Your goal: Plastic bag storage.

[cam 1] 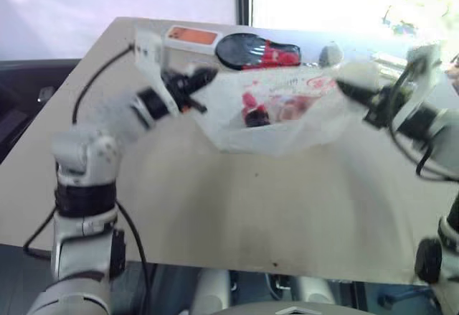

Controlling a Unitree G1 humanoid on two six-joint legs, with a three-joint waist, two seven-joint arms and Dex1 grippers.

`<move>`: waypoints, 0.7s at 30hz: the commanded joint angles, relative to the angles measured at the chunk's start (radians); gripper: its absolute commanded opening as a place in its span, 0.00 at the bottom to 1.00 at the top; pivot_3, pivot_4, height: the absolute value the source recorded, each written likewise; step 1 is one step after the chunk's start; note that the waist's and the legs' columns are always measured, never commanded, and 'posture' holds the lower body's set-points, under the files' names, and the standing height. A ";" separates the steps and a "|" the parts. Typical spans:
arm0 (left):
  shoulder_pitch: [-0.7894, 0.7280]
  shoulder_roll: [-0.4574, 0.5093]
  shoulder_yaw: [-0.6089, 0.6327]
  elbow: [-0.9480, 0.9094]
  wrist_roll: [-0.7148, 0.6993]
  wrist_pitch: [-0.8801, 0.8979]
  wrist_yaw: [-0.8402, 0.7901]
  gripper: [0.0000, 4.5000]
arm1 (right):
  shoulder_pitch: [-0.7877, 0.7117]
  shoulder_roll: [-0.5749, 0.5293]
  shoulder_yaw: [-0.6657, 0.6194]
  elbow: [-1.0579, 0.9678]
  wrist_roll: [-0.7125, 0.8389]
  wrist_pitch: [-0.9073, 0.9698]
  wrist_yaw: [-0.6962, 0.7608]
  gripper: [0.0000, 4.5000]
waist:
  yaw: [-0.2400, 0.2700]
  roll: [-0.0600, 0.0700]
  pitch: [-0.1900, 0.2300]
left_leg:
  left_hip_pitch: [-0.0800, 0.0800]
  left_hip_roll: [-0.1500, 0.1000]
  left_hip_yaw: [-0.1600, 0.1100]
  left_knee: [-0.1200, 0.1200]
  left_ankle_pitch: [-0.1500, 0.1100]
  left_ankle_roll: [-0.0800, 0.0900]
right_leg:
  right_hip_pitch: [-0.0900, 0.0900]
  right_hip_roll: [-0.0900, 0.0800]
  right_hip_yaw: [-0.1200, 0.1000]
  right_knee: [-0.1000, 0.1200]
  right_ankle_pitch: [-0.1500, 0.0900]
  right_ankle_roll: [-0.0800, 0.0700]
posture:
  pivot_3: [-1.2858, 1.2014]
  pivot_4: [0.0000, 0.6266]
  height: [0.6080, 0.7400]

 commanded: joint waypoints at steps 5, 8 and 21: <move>0.322 -0.005 0.075 -0.227 -0.007 -0.103 -0.123 0.00 | 0.395 -0.131 0.091 -0.241 -0.231 -0.257 0.185 0.12 | -0.002 0.000 -0.003 | 0.008 0.000 0.000 -0.001 -0.001 0.001 | 0.007 0.000 0.001 -0.001 -0.002 0.003 | 0.52 0.24 1.00; 0.453 0.015 0.122 -0.275 -0.003 -0.149 -0.189 0.20 | 0.555 -0.142 0.032 -0.250 -0.264 -0.346 0.267 0.39 | -0.002 0.000 -0.003 | 0.008 0.001 0.000 0.000 0.000 0.001 | 0.007 0.001 0.001 -0.001 -0.004 0.005 | 0.52 0.24 1.00; 0.874 0.113 0.333 -0.346 0.039 -0.198 -0.336 0.98 | 1.011 -0.183 -0.315 -0.123 -0.441 -0.702 0.663 1.00 | 0.018 0.000 -0.005 | 0.020 0.002 -0.003 -0.002 -0.007 0.002 | 0.020 0.000 0.000 -0.005 -0.005 0.006 | 0.52 0.24 1.00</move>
